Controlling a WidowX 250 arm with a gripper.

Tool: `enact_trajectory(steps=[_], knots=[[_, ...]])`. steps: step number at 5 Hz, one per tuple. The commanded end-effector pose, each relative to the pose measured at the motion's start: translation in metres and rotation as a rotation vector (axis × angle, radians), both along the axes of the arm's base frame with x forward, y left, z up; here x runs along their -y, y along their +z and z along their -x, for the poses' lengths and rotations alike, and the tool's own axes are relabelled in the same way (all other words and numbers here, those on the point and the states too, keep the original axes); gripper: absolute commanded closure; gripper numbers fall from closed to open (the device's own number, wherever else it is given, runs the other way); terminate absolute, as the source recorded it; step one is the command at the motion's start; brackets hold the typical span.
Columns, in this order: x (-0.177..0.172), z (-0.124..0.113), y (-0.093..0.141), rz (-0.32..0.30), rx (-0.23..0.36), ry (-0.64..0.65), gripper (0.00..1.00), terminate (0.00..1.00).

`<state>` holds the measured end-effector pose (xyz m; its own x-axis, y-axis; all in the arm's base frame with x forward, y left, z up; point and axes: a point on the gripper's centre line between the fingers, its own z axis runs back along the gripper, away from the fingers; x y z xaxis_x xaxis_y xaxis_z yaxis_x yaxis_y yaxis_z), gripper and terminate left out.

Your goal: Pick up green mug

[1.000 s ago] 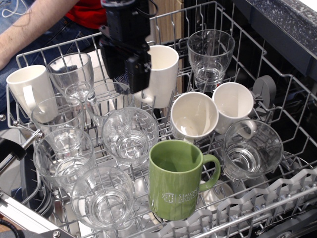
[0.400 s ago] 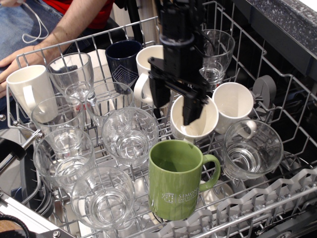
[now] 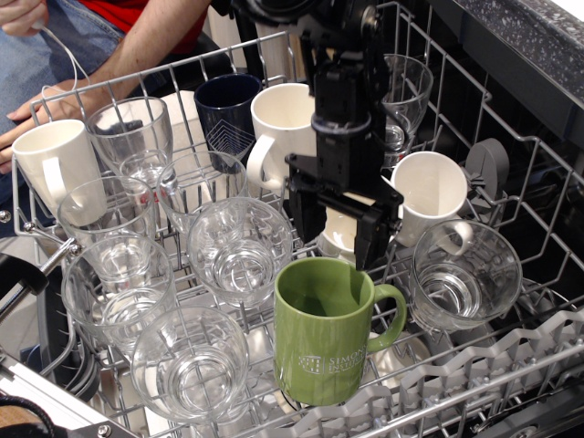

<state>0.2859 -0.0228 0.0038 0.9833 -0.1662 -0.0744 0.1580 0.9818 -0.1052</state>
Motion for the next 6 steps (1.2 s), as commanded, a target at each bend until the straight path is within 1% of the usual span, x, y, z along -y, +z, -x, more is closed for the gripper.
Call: enact_trajectory(steps=[1,2,3,4,5,6], knots=[[0.011,0.018,-0.013,-0.017,0.009,-0.001,0.00,0.00],[0.017,0.026,-0.023,-0.041,0.011,0.001,0.00,0.00],[0.029,0.032,-0.030,-0.062,-0.003,-0.001,0.00,0.00],[0.030,0.030,-0.046,-0.092,0.021,0.004,0.00,0.00],[0.036,0.031,-0.059,-0.108,0.051,0.007,0.00,0.00],[0.037,0.033,-0.061,-0.111,0.060,0.007,0.00,0.00]])
